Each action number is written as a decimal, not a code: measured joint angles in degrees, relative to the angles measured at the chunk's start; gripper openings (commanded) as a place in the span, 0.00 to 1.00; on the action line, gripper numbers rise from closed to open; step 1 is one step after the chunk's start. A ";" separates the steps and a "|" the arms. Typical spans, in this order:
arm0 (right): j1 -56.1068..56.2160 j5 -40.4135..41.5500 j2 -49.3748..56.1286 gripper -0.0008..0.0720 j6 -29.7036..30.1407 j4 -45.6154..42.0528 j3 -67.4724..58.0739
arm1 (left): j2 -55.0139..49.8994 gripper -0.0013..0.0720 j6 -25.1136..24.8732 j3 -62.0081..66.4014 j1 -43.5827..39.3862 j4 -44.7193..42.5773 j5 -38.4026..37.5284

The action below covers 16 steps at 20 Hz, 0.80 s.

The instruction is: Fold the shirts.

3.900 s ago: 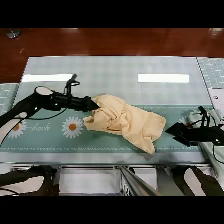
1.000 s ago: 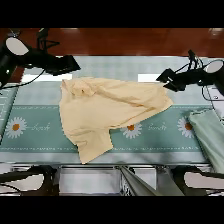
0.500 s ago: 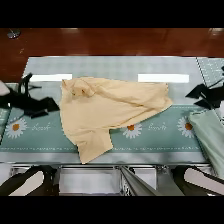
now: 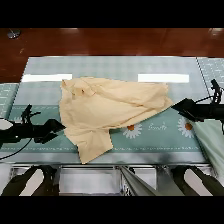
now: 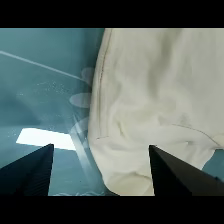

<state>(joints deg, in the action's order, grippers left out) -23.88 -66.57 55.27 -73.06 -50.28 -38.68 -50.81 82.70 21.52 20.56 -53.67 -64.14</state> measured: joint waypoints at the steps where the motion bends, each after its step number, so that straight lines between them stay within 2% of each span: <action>1: 0.76 0.11 -0.20 0.88 0.00 0.17 0.22 | 0.09 0.97 -0.17 -0.44 0.09 0.46 0.42; 7: 3.41 1.84 -0.76 0.88 -1.36 0.26 0.79 | -0.33 0.97 -3.08 -3.74 -0.52 7.87 3.74; 12: 3.26 3.50 -0.79 0.88 -2.67 0.07 0.79 | -3.58 0.95 -6.10 -4.98 -9.20 15.82 10.91; 13: 2.51 4.59 -0.79 0.88 -3.39 -0.59 0.79 | -4.52 0.56 -6.47 -4.74 -11.26 17.27 12.35; 14: 1.55 5.86 -0.68 0.88 -4.46 -1.49 0.79 | -5.49 0.06 -7.10 -4.17 -13.20 17.49 14.19; 16: -0.92 8.09 0.26 0.88 -6.73 -3.50 0.79 | -6.80 0.07 -8.81 -2.27 -15.63 18.23 15.65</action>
<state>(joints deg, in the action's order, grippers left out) -24.80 -58.48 55.53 -79.79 -53.78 -37.89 -57.60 73.89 19.25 4.93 -35.44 -48.49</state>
